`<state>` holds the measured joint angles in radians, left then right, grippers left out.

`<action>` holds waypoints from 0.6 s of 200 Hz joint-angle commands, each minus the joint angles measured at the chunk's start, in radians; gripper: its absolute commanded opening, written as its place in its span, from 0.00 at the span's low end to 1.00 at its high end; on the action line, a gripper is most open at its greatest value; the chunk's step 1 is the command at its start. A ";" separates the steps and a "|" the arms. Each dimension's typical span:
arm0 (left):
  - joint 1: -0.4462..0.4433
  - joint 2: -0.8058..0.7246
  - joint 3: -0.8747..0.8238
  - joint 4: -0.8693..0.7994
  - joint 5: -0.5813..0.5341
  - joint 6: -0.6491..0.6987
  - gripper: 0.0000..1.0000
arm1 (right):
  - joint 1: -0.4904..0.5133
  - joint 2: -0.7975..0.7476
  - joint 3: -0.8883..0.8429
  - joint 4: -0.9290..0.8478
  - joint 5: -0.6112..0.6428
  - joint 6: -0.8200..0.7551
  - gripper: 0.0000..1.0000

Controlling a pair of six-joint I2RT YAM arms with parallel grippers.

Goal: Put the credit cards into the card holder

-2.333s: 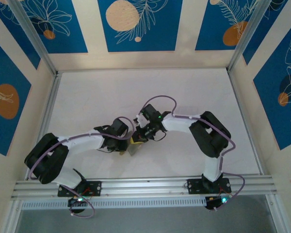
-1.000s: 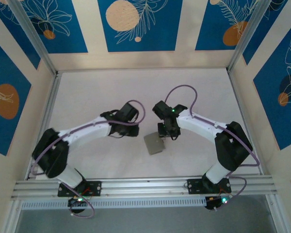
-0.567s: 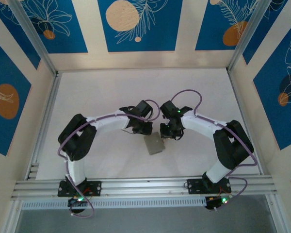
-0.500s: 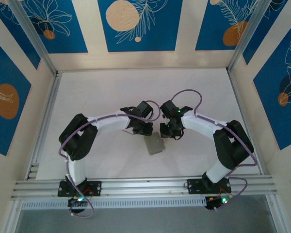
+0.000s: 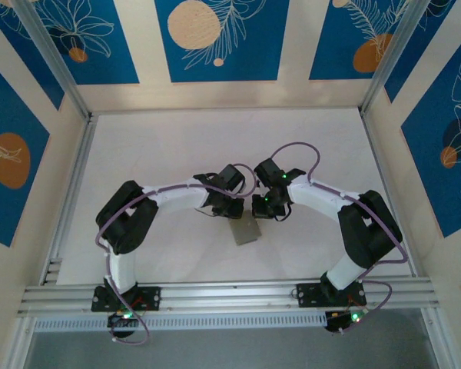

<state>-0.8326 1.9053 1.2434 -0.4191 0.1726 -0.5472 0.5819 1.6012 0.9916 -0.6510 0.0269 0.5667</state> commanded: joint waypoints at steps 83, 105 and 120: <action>-0.013 0.021 -0.023 -0.002 0.010 -0.008 0.11 | 0.016 -0.009 -0.008 -0.046 -0.006 -0.009 0.03; -0.014 0.023 -0.023 0.003 0.013 -0.008 0.11 | 0.008 -0.004 -0.008 -0.005 -0.054 0.016 0.00; -0.018 0.023 -0.025 0.006 0.013 -0.007 0.11 | 0.007 0.027 0.006 0.016 -0.083 0.052 0.00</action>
<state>-0.8330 1.9053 1.2369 -0.4049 0.1726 -0.5503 0.5888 1.6012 0.9916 -0.6579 0.0204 0.5732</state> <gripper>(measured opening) 0.111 0.064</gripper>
